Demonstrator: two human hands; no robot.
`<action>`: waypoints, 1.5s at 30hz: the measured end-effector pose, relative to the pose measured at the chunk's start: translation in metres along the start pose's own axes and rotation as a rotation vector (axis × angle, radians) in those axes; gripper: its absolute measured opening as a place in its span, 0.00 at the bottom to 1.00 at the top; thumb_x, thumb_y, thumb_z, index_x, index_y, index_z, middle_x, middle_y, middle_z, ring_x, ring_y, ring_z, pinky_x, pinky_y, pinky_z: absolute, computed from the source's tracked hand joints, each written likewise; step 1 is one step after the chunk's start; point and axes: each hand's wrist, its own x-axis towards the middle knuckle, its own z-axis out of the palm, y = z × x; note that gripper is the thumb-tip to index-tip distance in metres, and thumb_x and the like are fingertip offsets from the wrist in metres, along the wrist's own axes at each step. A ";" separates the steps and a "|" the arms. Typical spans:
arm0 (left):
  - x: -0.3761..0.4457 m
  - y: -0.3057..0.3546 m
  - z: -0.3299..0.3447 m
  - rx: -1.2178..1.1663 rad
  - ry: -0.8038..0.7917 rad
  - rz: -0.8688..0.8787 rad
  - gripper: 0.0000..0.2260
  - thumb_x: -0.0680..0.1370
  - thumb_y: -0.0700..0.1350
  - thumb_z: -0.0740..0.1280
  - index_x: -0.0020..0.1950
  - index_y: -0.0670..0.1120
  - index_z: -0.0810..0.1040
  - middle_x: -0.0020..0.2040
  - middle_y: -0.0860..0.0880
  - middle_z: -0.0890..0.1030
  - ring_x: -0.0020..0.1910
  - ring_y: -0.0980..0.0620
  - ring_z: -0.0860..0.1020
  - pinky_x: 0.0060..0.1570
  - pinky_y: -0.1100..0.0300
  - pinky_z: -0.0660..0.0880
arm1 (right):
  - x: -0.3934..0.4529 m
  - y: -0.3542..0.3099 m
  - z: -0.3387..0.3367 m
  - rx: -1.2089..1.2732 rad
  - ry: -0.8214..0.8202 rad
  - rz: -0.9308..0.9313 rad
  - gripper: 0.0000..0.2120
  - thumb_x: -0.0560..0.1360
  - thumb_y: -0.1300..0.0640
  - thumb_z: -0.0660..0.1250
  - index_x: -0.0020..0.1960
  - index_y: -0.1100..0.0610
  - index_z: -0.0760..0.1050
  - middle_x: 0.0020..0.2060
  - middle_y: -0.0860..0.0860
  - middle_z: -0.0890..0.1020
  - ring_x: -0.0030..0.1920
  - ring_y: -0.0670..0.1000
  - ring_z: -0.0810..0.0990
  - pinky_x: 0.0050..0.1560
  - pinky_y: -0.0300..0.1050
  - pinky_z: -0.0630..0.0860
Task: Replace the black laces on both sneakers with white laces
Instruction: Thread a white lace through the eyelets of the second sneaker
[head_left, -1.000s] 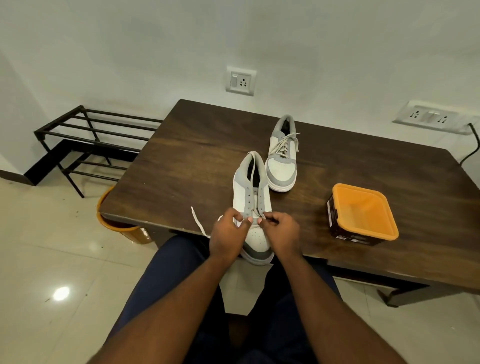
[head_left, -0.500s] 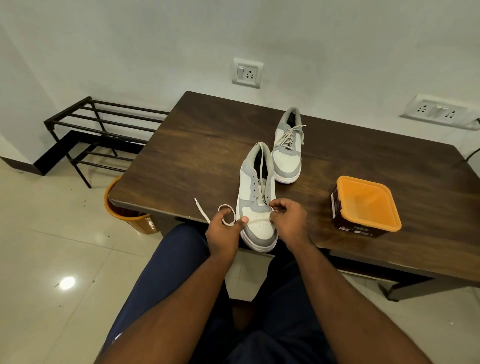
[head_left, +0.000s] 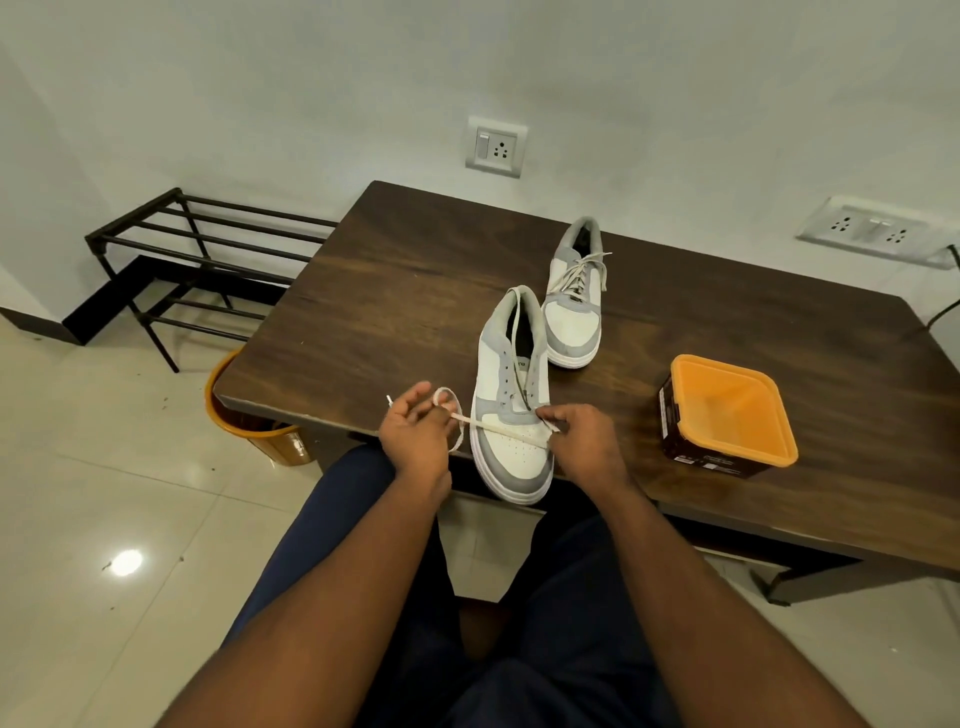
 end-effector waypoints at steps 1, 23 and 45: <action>0.003 0.008 0.003 -0.069 0.032 -0.012 0.14 0.76 0.28 0.65 0.57 0.42 0.77 0.50 0.44 0.82 0.43 0.52 0.82 0.40 0.62 0.79 | 0.001 0.000 -0.002 -0.003 -0.012 0.000 0.24 0.69 0.73 0.61 0.60 0.56 0.80 0.59 0.50 0.82 0.60 0.49 0.79 0.64 0.39 0.71; -0.010 0.064 0.012 0.013 -0.691 -0.201 0.19 0.74 0.25 0.63 0.58 0.45 0.79 0.44 0.47 0.78 0.30 0.59 0.70 0.21 0.69 0.63 | 0.008 -0.034 -0.010 0.694 -0.152 -0.173 0.08 0.73 0.69 0.69 0.51 0.64 0.81 0.37 0.50 0.85 0.38 0.44 0.81 0.43 0.36 0.79; -0.004 -0.004 -0.002 1.074 -0.531 0.441 0.02 0.75 0.52 0.72 0.43 0.58 0.84 0.36 0.64 0.81 0.42 0.64 0.78 0.57 0.43 0.70 | 0.011 -0.011 -0.014 0.477 -0.167 -0.148 0.06 0.68 0.68 0.75 0.42 0.62 0.81 0.32 0.53 0.81 0.31 0.42 0.77 0.35 0.33 0.74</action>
